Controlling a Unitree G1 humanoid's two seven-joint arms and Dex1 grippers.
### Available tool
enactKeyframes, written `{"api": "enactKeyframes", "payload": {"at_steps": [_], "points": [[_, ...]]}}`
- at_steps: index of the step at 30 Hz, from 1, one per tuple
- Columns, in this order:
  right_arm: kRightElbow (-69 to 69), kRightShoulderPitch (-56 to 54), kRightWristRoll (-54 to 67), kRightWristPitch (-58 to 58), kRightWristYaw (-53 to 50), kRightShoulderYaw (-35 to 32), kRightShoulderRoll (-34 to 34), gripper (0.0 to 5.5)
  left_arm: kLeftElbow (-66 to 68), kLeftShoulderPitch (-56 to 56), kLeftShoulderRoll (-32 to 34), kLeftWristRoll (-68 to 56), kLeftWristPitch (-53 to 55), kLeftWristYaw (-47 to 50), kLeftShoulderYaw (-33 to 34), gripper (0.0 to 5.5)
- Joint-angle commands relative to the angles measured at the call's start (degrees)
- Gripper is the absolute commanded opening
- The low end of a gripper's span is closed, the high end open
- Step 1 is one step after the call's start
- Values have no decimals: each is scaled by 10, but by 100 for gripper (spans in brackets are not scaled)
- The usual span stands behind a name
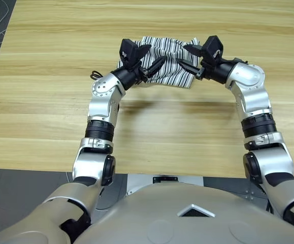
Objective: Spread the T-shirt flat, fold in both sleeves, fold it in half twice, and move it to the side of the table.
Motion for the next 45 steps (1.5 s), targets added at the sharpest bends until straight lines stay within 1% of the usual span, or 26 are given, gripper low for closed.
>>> {"api": "enactKeyframes", "payload": {"at_steps": [1, 9, 14, 21, 27, 31, 33, 37, 45], "points": [[10, -25, -13, 3, -4, 16, 10, 209, 51, -25, -7, 11, -5, 8, -1, 347], [52, -47, -23, -8, -10, 28, 22, 209, 224, -101, -30, 29, -49, 25, 8, 347], [62, -55, -26, -10, -12, 31, 28, 209, 306, -136, -42, 45, -68, 32, 11, 347], [56, -57, -24, -3, -16, 28, 28, 209, 337, -142, -49, 56, -41, 7, 10, 347], [41, -53, -19, 7, -20, 22, 24, 209, 345, -131, -30, 83, 0, 21, -5, 347], [36, -53, -18, 16, -23, 17, 18, 209, 321, -107, -16, 110, 21, 20, -31, 347], [27, -50, -17, 21, -23, 14, 12, 209, 285, -86, -12, 115, 36, 7, -46, 347], [16, -45, -17, 30, -25, 9, 3, 209, 195, -39, -4, 115, 82, -10, -67, 347], [-7, -32, -16, 45, -24, 6, -2, 209, -1, 65, 27, 112, 194, -12, -104, 347]]}}
